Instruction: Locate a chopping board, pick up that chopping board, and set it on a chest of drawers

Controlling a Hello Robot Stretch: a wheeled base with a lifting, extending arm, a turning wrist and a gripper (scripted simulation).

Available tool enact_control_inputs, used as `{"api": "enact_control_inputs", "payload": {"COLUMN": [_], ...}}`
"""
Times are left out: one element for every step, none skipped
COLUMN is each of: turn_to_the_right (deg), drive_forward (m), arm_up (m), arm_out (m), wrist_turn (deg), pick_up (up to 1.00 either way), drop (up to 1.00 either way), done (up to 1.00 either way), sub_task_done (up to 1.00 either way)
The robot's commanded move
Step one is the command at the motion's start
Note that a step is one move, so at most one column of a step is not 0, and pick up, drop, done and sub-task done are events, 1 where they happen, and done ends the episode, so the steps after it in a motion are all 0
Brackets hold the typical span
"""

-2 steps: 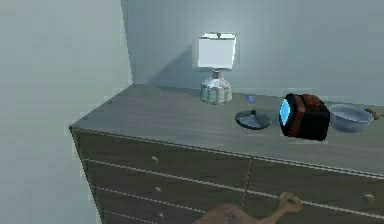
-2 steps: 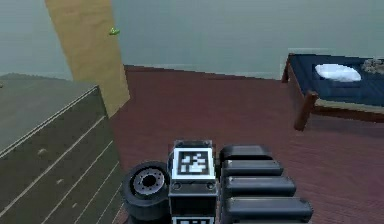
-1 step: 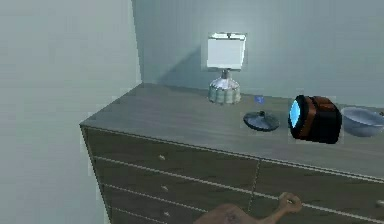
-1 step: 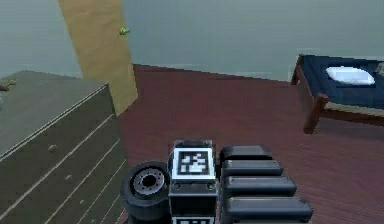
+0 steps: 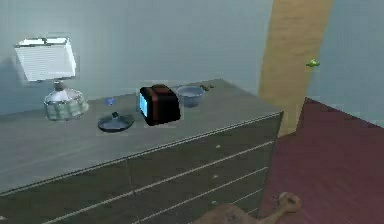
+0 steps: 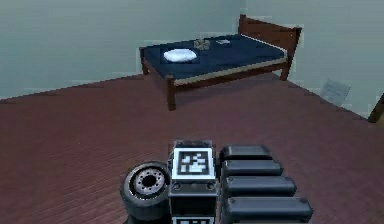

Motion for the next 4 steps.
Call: {"api": "enact_control_inputs", "payload": {"turn_to_the_right": [-45.0,42.0,-6.0,0.0], "drive_forward": [0.0,0.0,0.0,0.4], "arm_up": [0.0,0.0,0.0,0.0], "arm_out": [0.0,0.0,0.0,0.0], "wrist_turn": [0.0,0.0,0.0,0.0], "pick_up": [0.0,0.0,0.0,0.0], "drop": [0.0,0.0,0.0,0.0], "done": [0.0,0.0,0.0,0.0], "sub_task_done": [0.0,0.0,0.0,0.0]}}
